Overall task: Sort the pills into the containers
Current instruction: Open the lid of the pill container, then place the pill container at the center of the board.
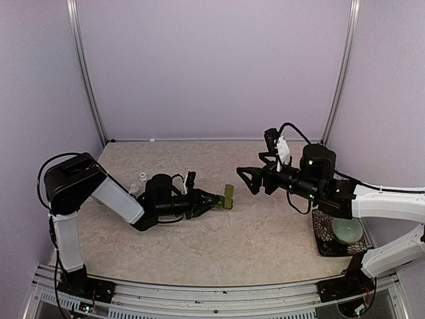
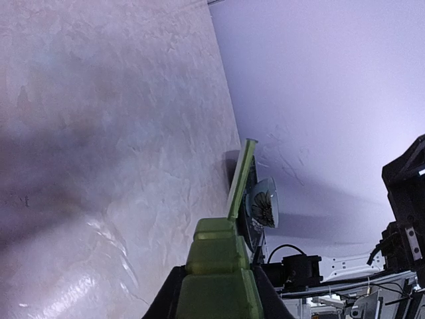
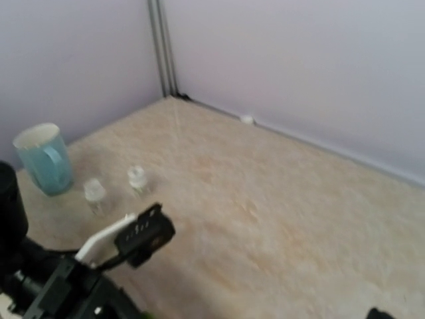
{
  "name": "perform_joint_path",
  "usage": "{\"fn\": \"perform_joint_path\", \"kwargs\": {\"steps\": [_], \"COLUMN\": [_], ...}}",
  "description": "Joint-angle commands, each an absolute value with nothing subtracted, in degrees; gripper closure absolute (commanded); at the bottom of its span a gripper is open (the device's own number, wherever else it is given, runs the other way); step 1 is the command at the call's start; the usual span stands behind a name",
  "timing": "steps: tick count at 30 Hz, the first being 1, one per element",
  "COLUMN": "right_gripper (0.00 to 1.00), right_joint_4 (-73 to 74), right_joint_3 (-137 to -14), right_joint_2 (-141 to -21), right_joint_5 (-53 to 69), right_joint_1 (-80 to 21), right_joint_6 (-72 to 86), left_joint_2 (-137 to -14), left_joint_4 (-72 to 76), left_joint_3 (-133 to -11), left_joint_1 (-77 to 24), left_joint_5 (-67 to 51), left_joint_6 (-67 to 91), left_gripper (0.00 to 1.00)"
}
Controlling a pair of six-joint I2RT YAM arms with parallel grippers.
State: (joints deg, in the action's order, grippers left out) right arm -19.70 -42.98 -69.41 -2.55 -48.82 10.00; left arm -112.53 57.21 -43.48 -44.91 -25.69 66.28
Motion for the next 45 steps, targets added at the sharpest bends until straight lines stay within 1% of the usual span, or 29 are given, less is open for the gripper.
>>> {"fn": "perform_joint_path", "kwargs": {"steps": [1, 4, 10, 12, 17, 26, 33, 38, 42, 45], "right_gripper": [0.0, 0.0, 0.0, 0.0, 0.0, 0.0, 0.0, 0.0, 0.0, 0.0], "right_joint_4": [-18.9, -18.98, -19.89, -19.94, -19.95, -20.13, -20.44, -20.77, -20.94, -21.59], "right_joint_3": [-40.21, -39.0, -37.47, -37.27, -37.28, -37.34, -36.82, -36.58, -36.43, -35.95], "right_joint_2": [-67.15, -66.5, -65.74, -65.75, -65.7, -65.68, -65.61, -65.65, -65.83, -65.98], "right_joint_5": [-5.73, -5.88, -5.92, -5.88, -5.81, -5.54, -4.62, -4.41, -4.23, -1.73], "right_joint_1": [-48.17, -48.16, -48.1, -48.14, -48.07, -48.02, -48.05, -48.08, -47.95, -47.98], "right_joint_6": [11.65, 12.03, 12.6, 12.63, 12.44, 12.53, 13.35, 13.16, 13.1, 13.25], "left_joint_2": [-117.4, -119.73, -120.56, -120.61, -120.42, -115.58, -108.05, -102.87, -97.66, -94.91], "left_joint_4": [53.1, 51.3, 44.3, 43.08, 40.31, 34.78, 23.54, 19.0, 10.65, 5.5], "left_joint_3": [-47.84, -50.13, -53.04, -53.16, -53.12, -51.93, -51.68, -50.2, -51.36, -52.75], "left_joint_1": [-44.15, -43.95, -43.9, -43.86, -43.86, -43.86, -43.23, -42.02, -41.07, -37.61], "left_joint_5": [-22.89, -22.34, -19.33, -18.68, -17.72, -14.45, -7.38, -3.98, 3.24, 7.34], "left_joint_6": [64.46, 64.73, 62.35, 62.26, 61.62, 59.14, 53.23, 50.93, 45.9, 42.27], "left_gripper": [0.75, 0.74, 0.73, 0.68, 0.6, 0.3, 0.02, 0.01, 0.01, 0.01]}}
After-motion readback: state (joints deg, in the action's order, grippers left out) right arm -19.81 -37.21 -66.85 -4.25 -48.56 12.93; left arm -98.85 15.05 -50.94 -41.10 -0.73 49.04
